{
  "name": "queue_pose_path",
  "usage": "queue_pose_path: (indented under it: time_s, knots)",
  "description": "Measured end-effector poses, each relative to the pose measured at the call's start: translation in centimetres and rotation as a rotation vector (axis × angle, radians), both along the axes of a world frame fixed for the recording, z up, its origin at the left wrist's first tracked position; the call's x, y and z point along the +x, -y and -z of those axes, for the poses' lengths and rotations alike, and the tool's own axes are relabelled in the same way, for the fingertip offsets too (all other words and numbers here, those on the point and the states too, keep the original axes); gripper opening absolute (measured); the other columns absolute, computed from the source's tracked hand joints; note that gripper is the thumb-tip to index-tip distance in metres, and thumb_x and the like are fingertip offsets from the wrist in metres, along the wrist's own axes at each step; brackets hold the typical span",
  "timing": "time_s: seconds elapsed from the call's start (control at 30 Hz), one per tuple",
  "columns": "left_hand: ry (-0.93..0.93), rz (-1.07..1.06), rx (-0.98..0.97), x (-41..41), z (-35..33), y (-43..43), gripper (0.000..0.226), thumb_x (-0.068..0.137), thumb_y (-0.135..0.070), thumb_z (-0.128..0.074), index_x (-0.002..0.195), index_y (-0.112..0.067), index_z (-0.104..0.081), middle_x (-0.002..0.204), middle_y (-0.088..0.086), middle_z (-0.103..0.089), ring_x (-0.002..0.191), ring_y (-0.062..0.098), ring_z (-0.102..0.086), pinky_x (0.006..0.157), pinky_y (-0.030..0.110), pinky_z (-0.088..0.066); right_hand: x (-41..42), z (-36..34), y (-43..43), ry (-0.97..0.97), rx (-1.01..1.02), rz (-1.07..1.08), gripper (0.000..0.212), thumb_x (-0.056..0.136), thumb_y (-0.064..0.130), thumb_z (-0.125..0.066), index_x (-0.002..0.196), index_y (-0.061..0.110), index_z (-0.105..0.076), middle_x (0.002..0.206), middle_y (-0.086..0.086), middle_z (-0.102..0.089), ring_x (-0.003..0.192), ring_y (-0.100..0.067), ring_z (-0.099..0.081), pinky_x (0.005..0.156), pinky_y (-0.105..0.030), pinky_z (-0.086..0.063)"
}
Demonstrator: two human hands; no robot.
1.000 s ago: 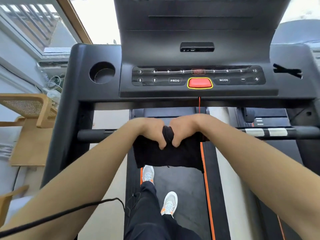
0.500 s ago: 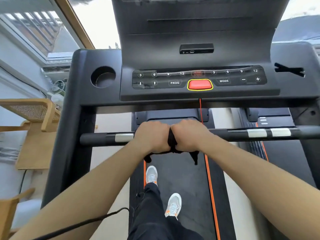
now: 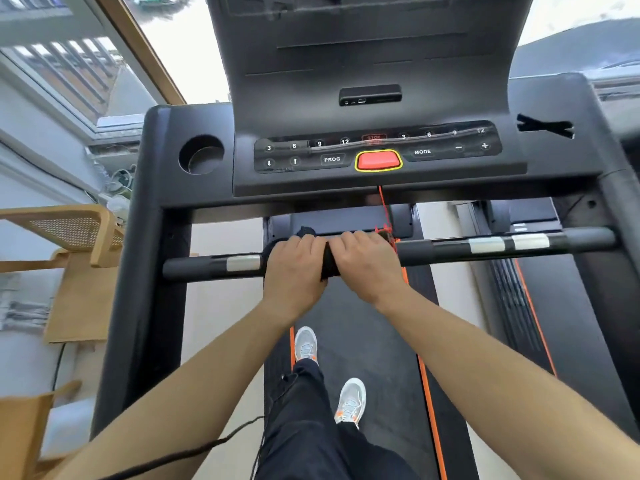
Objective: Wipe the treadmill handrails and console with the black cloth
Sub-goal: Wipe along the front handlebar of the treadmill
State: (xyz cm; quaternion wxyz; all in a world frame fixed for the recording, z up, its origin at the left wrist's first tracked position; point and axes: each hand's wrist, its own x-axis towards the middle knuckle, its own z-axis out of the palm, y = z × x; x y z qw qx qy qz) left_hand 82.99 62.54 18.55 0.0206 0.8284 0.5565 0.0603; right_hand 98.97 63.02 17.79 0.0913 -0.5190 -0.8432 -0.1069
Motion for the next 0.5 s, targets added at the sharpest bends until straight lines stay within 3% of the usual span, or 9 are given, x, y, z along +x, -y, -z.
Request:
queue_pose_path:
  time_s: [0.07,0.13,0.2,0.27,0.33,0.4,0.5]
  knots:
    - [0.092,0.017,-0.080,-0.2,-0.9,1.0,0.049,0.065,-0.030,-0.066,0.112,-0.016,-0.063,0.099,0.001,-0.067,0.090,0.026,-0.062,0.080,0.038,-0.047,-0.2,-0.4,1.0,-0.036,-0.025,0.051,0.019,0.076,0.005,-0.053,0.093,0.010,-0.061,0.079,-0.007,-0.060,0.071,-0.029,-0.057,0.064,-0.039,-0.044]
    - [0.168,0.049,-0.133,-0.6,-2.8,1.9,0.060,0.068,-0.037,-0.062,0.124,-0.014,-0.060,0.116,0.002,-0.067,0.107,0.024,-0.061,0.095,0.038,-0.046,-0.2,-1.0,2.6,-0.117,-0.158,0.073,0.038,0.076,0.016,-0.061,0.112,0.008,-0.060,0.099,-0.010,-0.062,0.089,-0.031,-0.057,0.082,-0.042,-0.045]
    - [0.262,0.034,-0.184,-1.1,-4.5,2.3,0.051,0.075,-0.035,-0.061,0.122,-0.014,-0.063,0.117,0.001,-0.069,0.109,0.023,-0.061,0.097,0.037,-0.048,0.2,-1.7,4.4,-0.202,-0.264,0.066,0.059,0.074,0.028,-0.059,0.128,0.005,-0.054,0.122,-0.013,-0.059,0.112,-0.034,-0.053,0.103,-0.046,-0.039]
    - [0.322,-0.053,-0.203,-1.4,-5.6,1.8,0.033,0.084,-0.025,-0.059,0.115,-0.018,-0.068,0.113,-0.001,-0.071,0.106,0.022,-0.062,0.093,0.036,-0.048,0.6,-2.6,5.7,-0.304,-0.291,0.066,0.061,0.074,0.031,-0.057,0.129,0.005,-0.055,0.130,-0.013,-0.057,0.122,-0.034,-0.049,0.110,-0.047,-0.035]
    - [0.303,-0.144,-0.214,-1.4,-5.9,0.8,0.030,0.092,-0.016,-0.053,0.118,-0.018,-0.068,0.117,0.000,-0.071,0.109,0.025,-0.060,0.095,0.037,-0.045,0.6,-3.5,5.7,-0.414,-0.287,0.109,0.049,0.077,0.030,-0.058,0.121,0.008,-0.060,0.122,-0.009,-0.061,0.114,-0.030,-0.055,0.103,-0.043,-0.042]
    - [0.246,-0.185,-0.278,-1.5,-5.8,-0.3,0.033,0.095,-0.013,-0.048,0.124,-0.016,-0.065,0.118,0.006,-0.071,0.108,0.032,-0.058,0.093,0.041,-0.046,0.3,-4.7,4.4,-0.454,-0.300,0.197,0.035,0.084,0.026,-0.057,0.116,0.013,-0.061,0.111,-0.006,-0.062,0.100,-0.029,-0.059,0.086,-0.041,-0.048]
    - [0.196,-0.171,-0.397,-1.7,-6.0,-1.7,0.040,0.093,-0.014,-0.047,0.129,-0.020,-0.063,0.119,0.008,-0.070,0.111,0.032,-0.059,0.091,0.040,-0.049,-0.2,-6.2,1.0,-0.349,-0.405,0.290,0.041,0.090,0.017,-0.051,0.131,0.014,-0.055,0.123,-0.009,-0.057,0.102,-0.034,-0.057,0.075,-0.040,-0.045]
